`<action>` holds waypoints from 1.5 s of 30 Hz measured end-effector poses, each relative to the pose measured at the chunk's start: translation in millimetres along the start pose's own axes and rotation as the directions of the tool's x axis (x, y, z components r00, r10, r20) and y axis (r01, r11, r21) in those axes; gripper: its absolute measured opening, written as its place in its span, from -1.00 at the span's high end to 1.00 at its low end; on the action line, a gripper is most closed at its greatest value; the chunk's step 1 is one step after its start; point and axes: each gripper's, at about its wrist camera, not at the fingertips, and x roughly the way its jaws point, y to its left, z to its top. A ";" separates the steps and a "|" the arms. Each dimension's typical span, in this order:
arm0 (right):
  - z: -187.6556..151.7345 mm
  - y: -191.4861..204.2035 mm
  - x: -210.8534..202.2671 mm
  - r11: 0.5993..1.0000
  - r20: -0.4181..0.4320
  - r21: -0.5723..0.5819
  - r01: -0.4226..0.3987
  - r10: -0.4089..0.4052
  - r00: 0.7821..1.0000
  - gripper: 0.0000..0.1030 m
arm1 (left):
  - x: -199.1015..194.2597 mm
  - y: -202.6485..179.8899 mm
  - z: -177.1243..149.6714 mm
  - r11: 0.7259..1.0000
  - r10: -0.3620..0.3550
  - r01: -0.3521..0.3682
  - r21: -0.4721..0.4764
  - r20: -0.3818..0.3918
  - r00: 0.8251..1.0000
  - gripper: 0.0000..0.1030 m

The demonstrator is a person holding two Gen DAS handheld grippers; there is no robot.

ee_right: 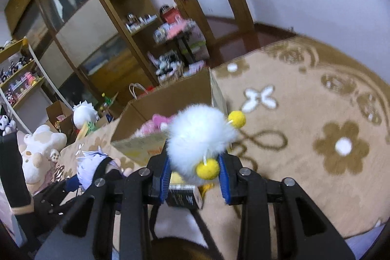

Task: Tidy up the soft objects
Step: 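Lift the doll with the left tool while the right tool carries the pompom over the box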

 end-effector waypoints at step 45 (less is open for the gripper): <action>74.4 51.3 15.8 0.973 0.252 -0.185 0.136 -0.087 0.964 0.32 | -12.4 37.4 117.0 0.997 0.072 -0.058 -0.053 0.339 0.938 -0.19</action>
